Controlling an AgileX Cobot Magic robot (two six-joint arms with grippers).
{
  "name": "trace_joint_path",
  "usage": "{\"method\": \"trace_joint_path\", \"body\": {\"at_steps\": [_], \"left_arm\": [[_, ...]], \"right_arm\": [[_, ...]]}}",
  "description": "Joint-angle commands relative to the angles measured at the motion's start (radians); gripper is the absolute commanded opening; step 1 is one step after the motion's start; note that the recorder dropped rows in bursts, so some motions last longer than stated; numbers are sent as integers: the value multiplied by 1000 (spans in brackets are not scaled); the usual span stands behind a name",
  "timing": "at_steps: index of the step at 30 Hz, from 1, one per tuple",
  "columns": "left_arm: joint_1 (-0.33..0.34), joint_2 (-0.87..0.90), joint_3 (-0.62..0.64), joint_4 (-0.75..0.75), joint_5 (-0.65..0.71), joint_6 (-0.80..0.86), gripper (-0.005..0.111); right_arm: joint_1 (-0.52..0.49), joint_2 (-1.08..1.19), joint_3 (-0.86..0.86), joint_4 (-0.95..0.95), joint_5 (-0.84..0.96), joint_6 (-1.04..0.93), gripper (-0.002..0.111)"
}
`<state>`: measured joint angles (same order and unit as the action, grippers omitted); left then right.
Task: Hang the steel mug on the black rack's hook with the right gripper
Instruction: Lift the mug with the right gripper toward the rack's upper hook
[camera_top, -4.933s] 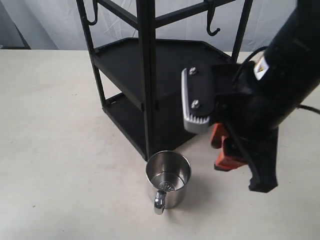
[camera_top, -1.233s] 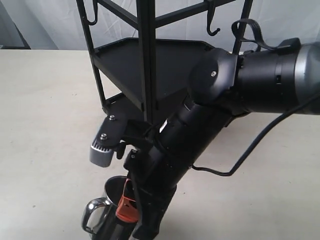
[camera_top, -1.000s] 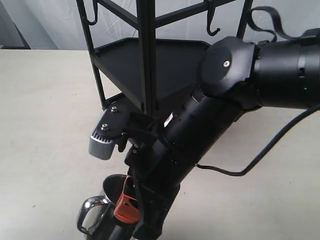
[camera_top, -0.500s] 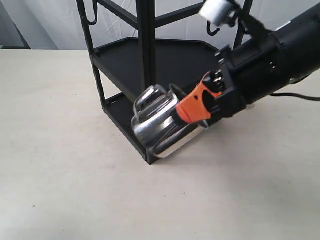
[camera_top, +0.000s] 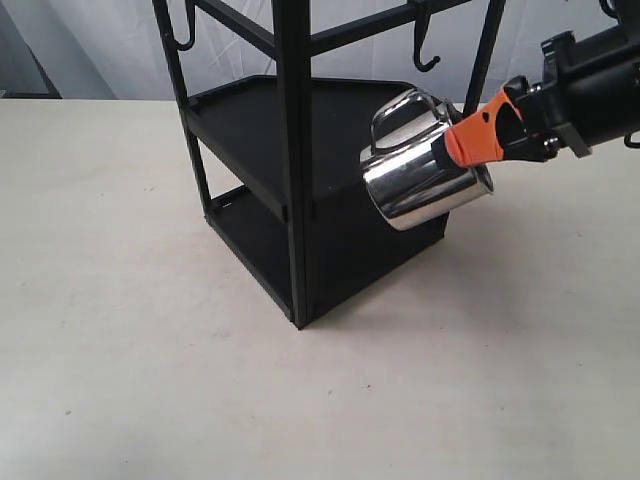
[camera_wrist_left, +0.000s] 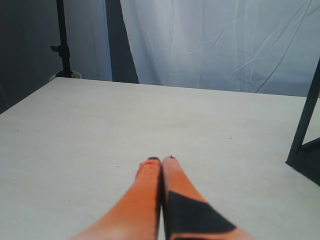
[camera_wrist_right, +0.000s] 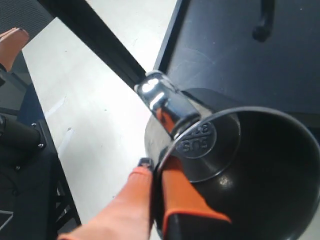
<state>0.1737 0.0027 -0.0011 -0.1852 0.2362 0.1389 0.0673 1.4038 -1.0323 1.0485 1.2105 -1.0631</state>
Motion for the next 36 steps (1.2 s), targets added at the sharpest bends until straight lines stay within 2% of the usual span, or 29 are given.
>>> {"method": "trace_joint_path", "body": {"at_steps": [1, 17, 25, 36], "left_arm": [[3, -3, 1, 6, 0, -1, 2], [3, -3, 1, 6, -2, -1, 2], [3, -3, 1, 25, -2, -1, 2], [3, -3, 1, 29, -3, -1, 2]], "right_arm": [[-9, -14, 3, 47, 11, -7, -1], [-12, -46, -29, 64, 11, 19, -1], [-149, -46, -29, 133, 11, 11, -1], [-147, -22, -29, 154, 11, -16, -1]]}}
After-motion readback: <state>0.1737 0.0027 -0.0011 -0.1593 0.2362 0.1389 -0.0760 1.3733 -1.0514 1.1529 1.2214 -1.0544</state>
